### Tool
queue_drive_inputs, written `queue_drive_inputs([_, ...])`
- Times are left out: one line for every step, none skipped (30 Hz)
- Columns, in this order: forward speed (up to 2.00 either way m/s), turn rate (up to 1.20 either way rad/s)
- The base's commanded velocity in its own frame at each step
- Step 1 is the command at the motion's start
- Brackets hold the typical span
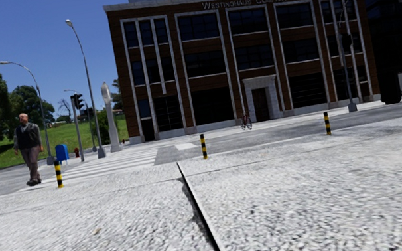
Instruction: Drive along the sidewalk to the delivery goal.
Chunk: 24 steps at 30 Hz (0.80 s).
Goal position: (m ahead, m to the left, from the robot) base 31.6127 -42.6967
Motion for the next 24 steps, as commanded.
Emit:
queue_drive_inputs([2.00, 0.00])
queue_drive_inputs([2.00, 0.00])
queue_drive_inputs([2.00, 0.00])
queue_drive_inputs([2.00, 0.00])
queue_drive_inputs([2.00, 0.00])
queue_drive_inputs([2.00, 0.00])
queue_drive_inputs([2.00, 0.00])
queue_drive_inputs([2.00, 0.00])
queue_drive_inputs([2.00, 0.00])
queue_drive_inputs([2.00, 0.00])
queue_drive_inputs([2.00, 0.00])
queue_drive_inputs([2.00, 0.00])
queue_drive_inputs([2.00, 0.00])
queue_drive_inputs([2.00, 0.00])
queue_drive_inputs([2.00, 0.00])
queue_drive_inputs([2.00, 0.00])
queue_drive_inputs([2.00, 0.00])
queue_drive_inputs([2.00, 0.00])
queue_drive_inputs([2.00, 0.00])
queue_drive_inputs([2.00, 0.00])
queue_drive_inputs([2.00, 0.00])
queue_drive_inputs([2.00, 0.00])
queue_drive_inputs([2.00, 0.00])
queue_drive_inputs([2.00, 0.00])
